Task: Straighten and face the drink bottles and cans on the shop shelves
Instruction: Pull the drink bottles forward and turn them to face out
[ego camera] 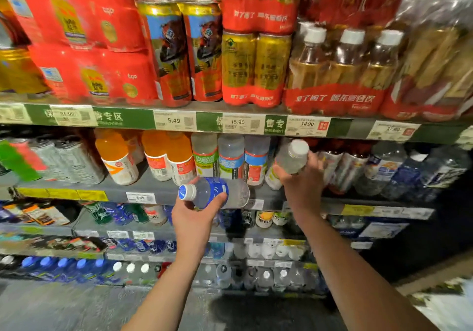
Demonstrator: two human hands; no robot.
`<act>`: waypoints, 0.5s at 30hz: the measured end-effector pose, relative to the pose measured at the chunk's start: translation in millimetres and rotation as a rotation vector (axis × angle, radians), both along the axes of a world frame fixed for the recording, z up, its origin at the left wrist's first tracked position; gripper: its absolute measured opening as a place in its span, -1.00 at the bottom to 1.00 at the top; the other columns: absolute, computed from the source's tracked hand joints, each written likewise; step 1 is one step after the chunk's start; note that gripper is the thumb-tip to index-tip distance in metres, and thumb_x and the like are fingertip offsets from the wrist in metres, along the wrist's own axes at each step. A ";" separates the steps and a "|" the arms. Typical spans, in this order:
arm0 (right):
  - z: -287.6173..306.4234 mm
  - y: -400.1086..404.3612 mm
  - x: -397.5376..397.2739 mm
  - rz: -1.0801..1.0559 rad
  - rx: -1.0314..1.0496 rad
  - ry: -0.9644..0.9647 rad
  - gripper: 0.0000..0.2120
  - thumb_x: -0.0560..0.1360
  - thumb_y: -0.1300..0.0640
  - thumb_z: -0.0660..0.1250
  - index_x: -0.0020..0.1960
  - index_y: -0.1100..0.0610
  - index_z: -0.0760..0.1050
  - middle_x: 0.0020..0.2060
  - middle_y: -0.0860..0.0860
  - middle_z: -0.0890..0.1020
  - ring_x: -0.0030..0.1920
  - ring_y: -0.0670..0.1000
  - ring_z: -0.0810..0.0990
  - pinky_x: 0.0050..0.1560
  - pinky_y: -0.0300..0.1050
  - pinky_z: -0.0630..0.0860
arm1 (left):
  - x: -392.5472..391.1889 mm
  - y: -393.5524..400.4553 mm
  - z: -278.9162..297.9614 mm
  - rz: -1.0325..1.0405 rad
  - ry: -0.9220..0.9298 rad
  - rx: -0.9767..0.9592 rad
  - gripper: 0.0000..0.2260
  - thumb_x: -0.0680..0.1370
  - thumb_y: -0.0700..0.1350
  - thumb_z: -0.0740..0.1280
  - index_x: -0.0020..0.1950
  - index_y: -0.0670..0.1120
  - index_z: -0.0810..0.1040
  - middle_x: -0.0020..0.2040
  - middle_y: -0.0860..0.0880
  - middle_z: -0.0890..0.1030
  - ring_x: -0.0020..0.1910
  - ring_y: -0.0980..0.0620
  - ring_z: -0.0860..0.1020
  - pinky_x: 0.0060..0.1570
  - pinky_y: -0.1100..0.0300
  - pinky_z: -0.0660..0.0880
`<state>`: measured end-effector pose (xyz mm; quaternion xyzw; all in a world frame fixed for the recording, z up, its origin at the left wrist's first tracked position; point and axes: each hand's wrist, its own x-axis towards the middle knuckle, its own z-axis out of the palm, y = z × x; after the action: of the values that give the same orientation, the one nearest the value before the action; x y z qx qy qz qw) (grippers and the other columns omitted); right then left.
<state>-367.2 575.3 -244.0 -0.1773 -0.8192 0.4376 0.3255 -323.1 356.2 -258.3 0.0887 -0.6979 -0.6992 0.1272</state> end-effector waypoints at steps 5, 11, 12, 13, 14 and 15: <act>2.5 -12.4 -15.6 -0.086 0.219 -0.018 -0.43 0.31 -0.01 0.60 0.15 0.30 0.50 -0.03 0.17 0.61 -0.03 0.17 0.59 -0.09 -0.17 0.44 | -4.4 -12.2 -6.5 -0.045 0.008 -0.003 -0.43 0.37 -0.11 0.62 0.35 -0.04 0.55 0.01 0.00 0.72 -0.15 0.18 0.62 -0.09 0.37 0.58; 13.1 -12.7 -36.4 -0.156 0.335 -0.345 -0.34 0.43 -0.25 0.44 0.15 0.32 0.46 0.16 0.23 0.49 0.18 0.19 0.48 0.16 -0.04 0.41 | -10.0 -13.9 -7.5 -0.125 -0.014 0.057 -0.40 0.33 -0.16 0.64 0.33 -0.02 0.54 0.12 0.03 0.68 0.08 0.16 0.65 -0.04 0.41 0.55; 15.4 -12.3 -37.1 -0.148 0.266 -0.350 -0.36 0.42 -0.22 0.47 0.15 0.32 0.47 0.18 0.23 0.47 0.17 0.20 0.48 0.15 -0.04 0.40 | -10.5 -13.0 -6.9 -0.131 -0.007 0.056 -0.40 0.32 -0.18 0.64 0.31 0.00 0.54 0.12 0.04 0.67 0.08 0.17 0.64 -0.03 0.41 0.55; 17.0 -12.1 -35.9 -0.135 0.223 -0.346 -0.39 0.42 -0.18 0.49 0.16 0.31 0.47 0.18 0.23 0.47 0.16 0.20 0.48 0.12 -0.06 0.38 | -10.8 -11.9 -6.4 -0.135 -0.003 0.049 -0.40 0.31 -0.20 0.64 0.29 0.02 0.53 0.12 0.05 0.66 0.06 0.19 0.64 -0.04 0.41 0.54; 18.0 -13.0 -32.5 -0.117 0.204 -0.331 -0.42 0.42 -0.13 0.50 0.17 0.31 0.47 0.17 0.22 0.47 0.17 0.20 0.48 0.10 -0.08 0.35 | -11.5 -10.6 -6.2 -0.140 0.000 0.040 -0.43 0.31 -0.21 0.64 0.25 0.03 0.54 0.10 0.06 0.66 0.02 0.22 0.64 -0.07 0.43 0.53; 18.2 -14.0 -26.6 -0.091 0.196 -0.293 -0.42 0.42 -0.10 0.52 0.18 0.31 0.46 0.15 0.23 0.49 0.16 0.21 0.48 0.08 -0.08 0.33 | -12.0 -9.2 -6.5 -0.148 0.003 0.031 -0.47 0.31 -0.22 0.64 0.19 0.05 0.55 0.07 0.07 0.67 -0.01 0.25 0.64 -0.10 0.46 0.52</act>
<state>-393.8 561.2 -225.8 -0.2434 -0.8877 0.3100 0.2380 -335.2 347.0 -264.8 0.0379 -0.6914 -0.7176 0.0747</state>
